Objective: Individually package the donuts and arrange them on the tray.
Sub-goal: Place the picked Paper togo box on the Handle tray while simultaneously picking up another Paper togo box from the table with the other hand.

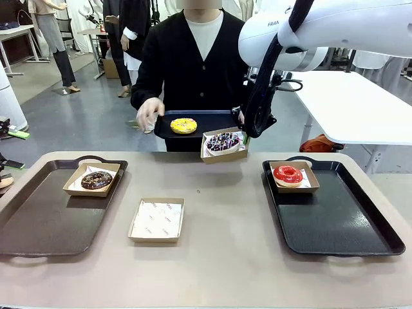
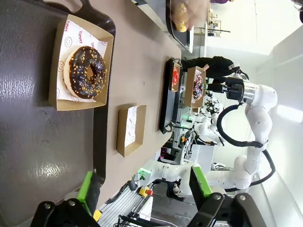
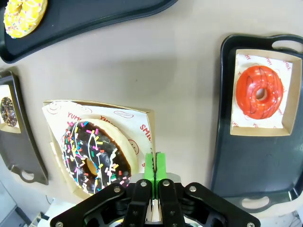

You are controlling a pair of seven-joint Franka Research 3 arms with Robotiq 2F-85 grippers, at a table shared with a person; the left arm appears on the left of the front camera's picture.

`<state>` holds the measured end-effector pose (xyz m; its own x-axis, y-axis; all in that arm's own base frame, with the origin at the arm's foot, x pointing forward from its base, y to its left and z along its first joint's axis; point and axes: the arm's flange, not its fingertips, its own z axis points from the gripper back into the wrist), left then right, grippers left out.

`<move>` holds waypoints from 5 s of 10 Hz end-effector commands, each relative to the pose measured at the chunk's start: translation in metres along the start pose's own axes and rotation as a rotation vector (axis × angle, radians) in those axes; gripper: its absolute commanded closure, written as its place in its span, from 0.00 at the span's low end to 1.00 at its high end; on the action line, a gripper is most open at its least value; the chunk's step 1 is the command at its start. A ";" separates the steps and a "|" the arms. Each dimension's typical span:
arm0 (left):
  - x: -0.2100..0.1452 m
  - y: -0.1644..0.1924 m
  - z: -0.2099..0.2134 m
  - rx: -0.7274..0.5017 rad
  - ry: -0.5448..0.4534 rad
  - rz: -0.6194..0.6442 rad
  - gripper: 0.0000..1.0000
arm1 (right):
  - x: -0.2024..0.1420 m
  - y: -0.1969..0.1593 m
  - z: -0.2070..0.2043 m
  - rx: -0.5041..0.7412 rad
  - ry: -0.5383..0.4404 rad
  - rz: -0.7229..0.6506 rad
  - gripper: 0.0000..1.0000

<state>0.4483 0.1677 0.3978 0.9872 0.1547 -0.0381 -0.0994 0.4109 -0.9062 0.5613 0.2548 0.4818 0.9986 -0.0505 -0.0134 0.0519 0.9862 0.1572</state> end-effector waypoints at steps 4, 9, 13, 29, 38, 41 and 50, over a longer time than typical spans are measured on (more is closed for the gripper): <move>-0.001 -0.004 0.001 -0.011 -0.002 -0.006 0.00 | -0.002 -0.002 0.001 -0.001 -0.003 -0.001 1.00; -0.001 -0.004 0.001 -0.011 -0.002 -0.006 0.00 | -0.002 -0.002 0.001 -0.001 -0.003 -0.001 1.00; -0.001 -0.004 0.001 -0.011 -0.002 -0.006 0.00 | -0.002 -0.002 0.001 -0.001 -0.003 -0.001 1.00; -0.019 -0.191 -0.153 0.793 -0.018 -0.153 0.00 | -0.118 -0.192 0.006 -0.032 0.047 0.011 0.98; -0.033 -0.164 -0.309 1.088 -0.043 -0.206 0.00 | -0.116 -0.262 -0.060 0.036 0.039 -0.085 0.98; -0.044 -0.146 -0.343 1.105 -0.051 -0.186 0.00 | -0.122 -0.256 -0.050 -0.006 0.030 -0.129 0.98; -0.087 -0.120 -0.378 1.082 -0.030 -0.152 0.00 | -0.122 -0.256 -0.050 -0.006 0.030 -0.129 0.98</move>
<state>0.4302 -0.2304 0.3509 0.9990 0.0158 0.0418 -0.0142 0.9991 -0.0389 0.4273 0.0155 0.3910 0.9850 -0.1617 -0.0597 0.1692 0.9736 0.1535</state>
